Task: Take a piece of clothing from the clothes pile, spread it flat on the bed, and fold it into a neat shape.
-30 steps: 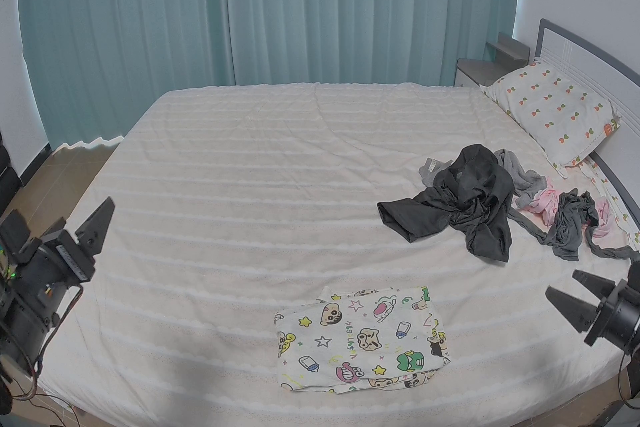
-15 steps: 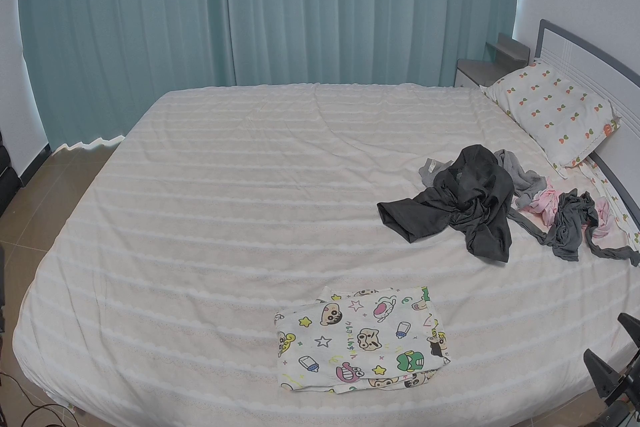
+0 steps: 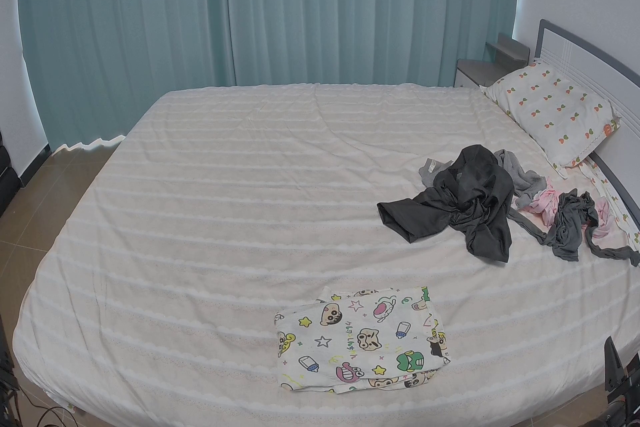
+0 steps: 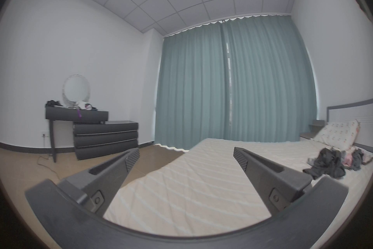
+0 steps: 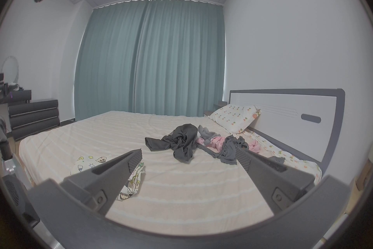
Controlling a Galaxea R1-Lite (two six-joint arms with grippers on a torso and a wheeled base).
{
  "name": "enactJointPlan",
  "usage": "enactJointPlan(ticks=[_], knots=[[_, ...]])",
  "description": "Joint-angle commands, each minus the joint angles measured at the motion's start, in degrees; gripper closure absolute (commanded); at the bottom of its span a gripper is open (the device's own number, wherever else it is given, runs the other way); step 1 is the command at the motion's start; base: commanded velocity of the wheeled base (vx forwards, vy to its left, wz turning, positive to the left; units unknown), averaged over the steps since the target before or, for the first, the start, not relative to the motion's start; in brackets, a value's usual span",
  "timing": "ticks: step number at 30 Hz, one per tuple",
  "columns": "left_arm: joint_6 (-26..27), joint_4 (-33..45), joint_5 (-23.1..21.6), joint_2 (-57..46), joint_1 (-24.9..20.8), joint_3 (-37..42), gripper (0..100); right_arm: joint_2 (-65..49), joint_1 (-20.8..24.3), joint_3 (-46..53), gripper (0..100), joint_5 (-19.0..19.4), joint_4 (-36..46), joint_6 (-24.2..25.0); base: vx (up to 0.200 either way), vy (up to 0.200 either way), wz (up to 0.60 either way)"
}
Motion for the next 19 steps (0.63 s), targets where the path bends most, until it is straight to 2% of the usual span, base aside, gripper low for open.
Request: enactJointPlan(ticks=[1,3,6,7,10,15,19], knots=[[-1.5,1.9,-4.9,-1.7,0.3,3.8,0,-1.1,-0.1,-0.2,0,-1.6,1.4,1.2,0.000,0.000,0.00],[-2.8,7.4,-10.6,-1.7,0.2,3.7,0,-1.1,-0.1,-0.1,0,-2.9,0.9,1.3,0.000,0.000,0.00],[-3.5,9.0,-23.4,-1.7,0.2,3.7,0,-1.1,-0.1,0.0,0,-2.1,0.6,1.3,0.000,0.000,0.00],[-2.7,9.2,-25.0,-1.5,0.2,3.8,0,-1.1,-0.1,0.1,0,-1.6,0.5,0.8,0.000,0.000,0.00],[-0.7,9.4,-25.8,-1.7,0.2,3.8,0,-1.1,-0.1,0.3,0,-0.5,-0.2,1.1,0.000,0.000,0.00],[-0.5,9.5,-25.9,-1.7,0.2,3.8,0,-1.1,-0.1,0.8,0,0.6,-1.5,1.3,0.000,0.000,0.00],[-0.4,9.5,-25.9,-1.7,0.2,3.8,0,-1.1,-0.1,0.9,0,3.8,-1.5,1.9,0.000,0.000,0.00]])
